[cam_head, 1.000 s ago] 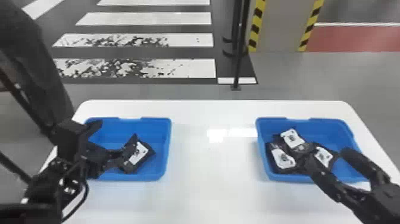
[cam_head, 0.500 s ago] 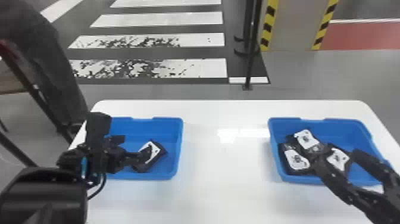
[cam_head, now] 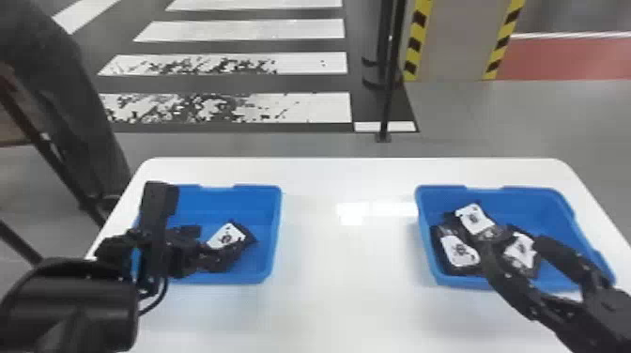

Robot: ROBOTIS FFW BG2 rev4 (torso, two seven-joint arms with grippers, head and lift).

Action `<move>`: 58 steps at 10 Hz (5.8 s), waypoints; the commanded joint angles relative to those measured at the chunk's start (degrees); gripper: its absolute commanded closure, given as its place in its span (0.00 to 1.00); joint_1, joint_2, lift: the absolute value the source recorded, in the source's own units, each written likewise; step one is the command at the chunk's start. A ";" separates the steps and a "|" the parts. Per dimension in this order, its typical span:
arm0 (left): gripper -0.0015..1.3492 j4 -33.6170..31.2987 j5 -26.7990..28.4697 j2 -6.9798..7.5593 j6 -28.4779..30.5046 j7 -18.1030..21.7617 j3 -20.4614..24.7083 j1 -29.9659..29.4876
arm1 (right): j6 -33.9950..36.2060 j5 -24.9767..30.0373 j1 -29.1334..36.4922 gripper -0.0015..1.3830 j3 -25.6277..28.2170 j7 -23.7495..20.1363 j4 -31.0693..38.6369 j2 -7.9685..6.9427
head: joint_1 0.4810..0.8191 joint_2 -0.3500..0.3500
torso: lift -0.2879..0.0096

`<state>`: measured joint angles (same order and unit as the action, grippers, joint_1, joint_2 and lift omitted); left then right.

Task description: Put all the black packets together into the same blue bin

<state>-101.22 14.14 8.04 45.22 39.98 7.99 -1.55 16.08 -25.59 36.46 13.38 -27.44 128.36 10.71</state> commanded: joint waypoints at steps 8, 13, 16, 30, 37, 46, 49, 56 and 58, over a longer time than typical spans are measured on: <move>0.11 7.21 5.40 0.49 4.98 1.68 -2.62 4.93 | 0.65 0.23 -0.74 0.10 -0.24 -0.68 -0.18 0.02 | 0.63 0.58 | 0.60; 0.90 7.07 7.91 0.05 6.10 -0.69 -4.10 4.51 | 0.37 -0.12 -0.74 0.10 -0.24 -0.95 -0.32 0.02 | 0.63 0.62 | 0.60; 0.90 5.53 5.17 -0.30 0.62 -1.30 -1.70 2.96 | 0.22 -0.34 -0.74 0.10 -0.24 -1.04 -0.60 0.10 | 0.63 0.61 | 0.60; 0.90 -19.50 -13.80 -3.20 -20.48 -14.84 -13.70 -12.65 | 2.90 -12.11 -33.37 0.10 -25.83 -0.42 -15.51 4.32 | 0.63 0.64 | 0.60; 0.90 -23.16 -13.57 -1.44 -20.34 -15.19 -20.10 -13.07 | 5.29 -11.20 -36.32 0.55 -28.35 0.90 -17.90 4.41 | 0.63 0.53 | 0.60; 0.34 -22.18 -14.48 -1.71 -23.15 -15.19 -18.04 -13.91 | 6.55 -10.97 -35.90 0.82 -28.46 1.69 -15.37 4.50 | 0.63 0.59 | 0.60; 0.09 -20.91 -17.57 -2.41 -23.71 -14.84 -14.84 -15.32 | 4.87 -9.94 -34.77 0.82 -23.21 1.69 -13.96 4.50 | 0.63 0.58 | 0.60; 0.09 -20.77 -17.91 -3.03 -25.96 -14.84 -12.45 -17.15 | -0.20 1.83 -29.29 0.82 -1.73 1.78 -26.90 5.29 | 0.63 0.27 | 0.60; 0.09 -20.91 -17.91 -3.03 -26.66 -14.66 -12.45 -17.15 | -0.20 2.97 -29.01 0.80 -1.04 1.86 -30.70 5.99 | 0.63 0.18 | 0.60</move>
<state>-122.13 -3.77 5.01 18.68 25.28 -4.45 -18.70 15.89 -23.09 7.38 12.08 -25.59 98.64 16.55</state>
